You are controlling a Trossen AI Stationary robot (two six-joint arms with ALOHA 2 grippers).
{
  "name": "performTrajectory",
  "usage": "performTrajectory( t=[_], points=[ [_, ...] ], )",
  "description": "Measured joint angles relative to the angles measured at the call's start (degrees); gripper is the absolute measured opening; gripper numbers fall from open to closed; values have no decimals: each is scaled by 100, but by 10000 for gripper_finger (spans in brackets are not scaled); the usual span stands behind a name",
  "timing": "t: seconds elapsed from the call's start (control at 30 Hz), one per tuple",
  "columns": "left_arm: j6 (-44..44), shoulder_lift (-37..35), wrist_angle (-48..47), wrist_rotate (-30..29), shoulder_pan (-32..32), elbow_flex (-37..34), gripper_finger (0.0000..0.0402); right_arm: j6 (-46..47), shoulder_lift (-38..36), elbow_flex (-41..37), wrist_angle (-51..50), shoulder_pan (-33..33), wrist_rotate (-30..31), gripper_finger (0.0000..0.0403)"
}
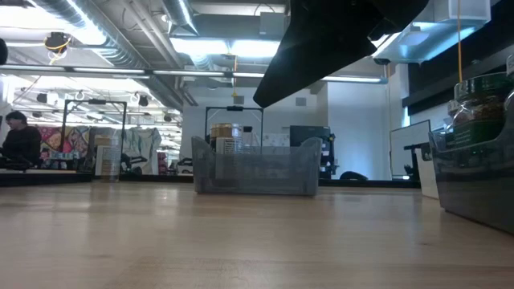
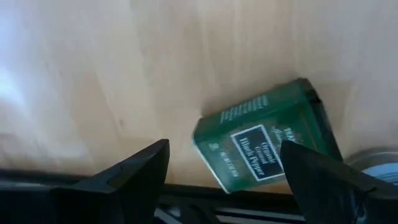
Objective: Sort spices by type
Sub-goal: Put the black seasoning can into the white bin
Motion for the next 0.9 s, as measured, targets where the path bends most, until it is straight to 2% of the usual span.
performTrajectory(
  t=[0.33, 0.43, 0.57, 0.67, 0.9],
  points=[
    [240, -24, 689, 97, 9, -426, 303, 0, -4, 0, 0, 0, 0, 340],
    [-190, -31, 745, 62, 149, -426, 303, 1, -7, 0, 0, 0, 0, 340],
    [-1027, -31, 754, 8, 534, -426, 303, 0, -7, 0, 0, 0, 0, 340],
    [-1339, -33, 799, -202, 855, -426, 303, 0, -7, 0, 0, 0, -2, 340],
    [-951, -32, 1636, -887, 1701, -430, 303, 0, -7, 0, -1, 0, -2, 340]
  ],
)
